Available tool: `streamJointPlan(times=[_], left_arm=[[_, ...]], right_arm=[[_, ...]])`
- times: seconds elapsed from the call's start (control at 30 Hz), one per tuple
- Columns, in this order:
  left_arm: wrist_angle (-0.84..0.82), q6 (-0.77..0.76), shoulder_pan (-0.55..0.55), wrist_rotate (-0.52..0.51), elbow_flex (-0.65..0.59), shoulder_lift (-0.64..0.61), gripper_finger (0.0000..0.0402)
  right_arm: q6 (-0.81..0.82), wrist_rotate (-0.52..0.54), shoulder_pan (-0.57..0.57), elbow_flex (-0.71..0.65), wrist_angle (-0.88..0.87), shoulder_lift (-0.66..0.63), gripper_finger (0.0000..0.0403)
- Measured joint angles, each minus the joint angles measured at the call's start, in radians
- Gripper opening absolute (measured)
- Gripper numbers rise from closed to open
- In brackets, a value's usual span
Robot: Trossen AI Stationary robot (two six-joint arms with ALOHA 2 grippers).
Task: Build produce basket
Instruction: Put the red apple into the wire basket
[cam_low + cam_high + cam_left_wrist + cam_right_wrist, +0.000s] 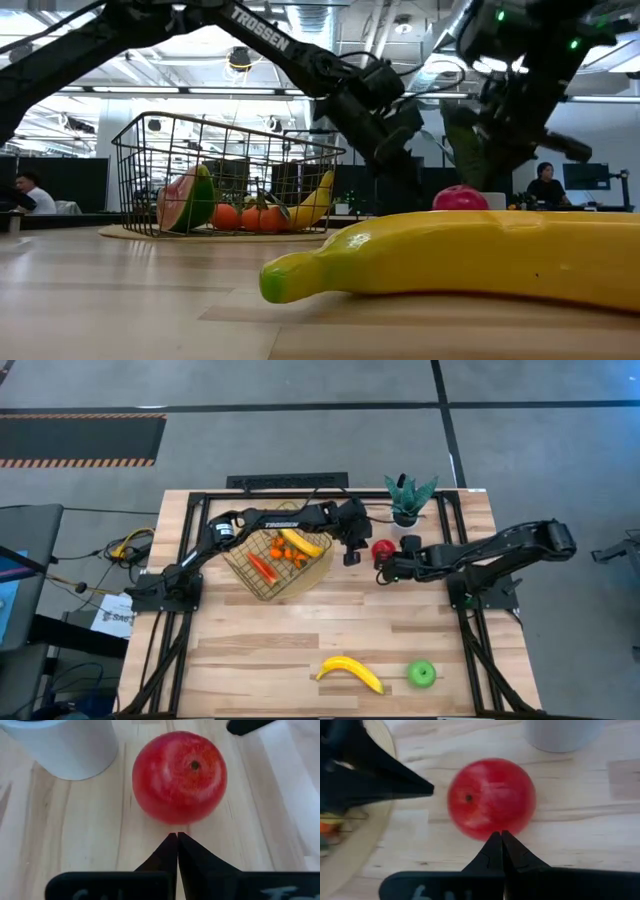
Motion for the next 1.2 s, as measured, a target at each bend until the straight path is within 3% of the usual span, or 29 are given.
streamJointPlan(times=[0.33,0.73,0.93,1.2], left_arm=[[0.016,0.004,0.002,0.021,0.006,0.013,0.0],[0.099,0.017,0.011,-0.002,0.006,0.028,0.0],[0.046,0.05,0.033,-0.032,0.006,0.027,0.0],[0.091,0.053,0.071,-0.034,0.006,0.027,0.0]], right_arm=[[0.0,-0.096,-0.018,-0.001,0.005,0.114,0.0],[-0.086,-0.096,-0.069,-0.001,0.077,0.115,0.0],[-0.104,-0.1,-0.091,-0.001,0.021,0.089,0.0],[-0.108,-0.117,-0.108,-0.001,-0.015,0.091,0.0]])
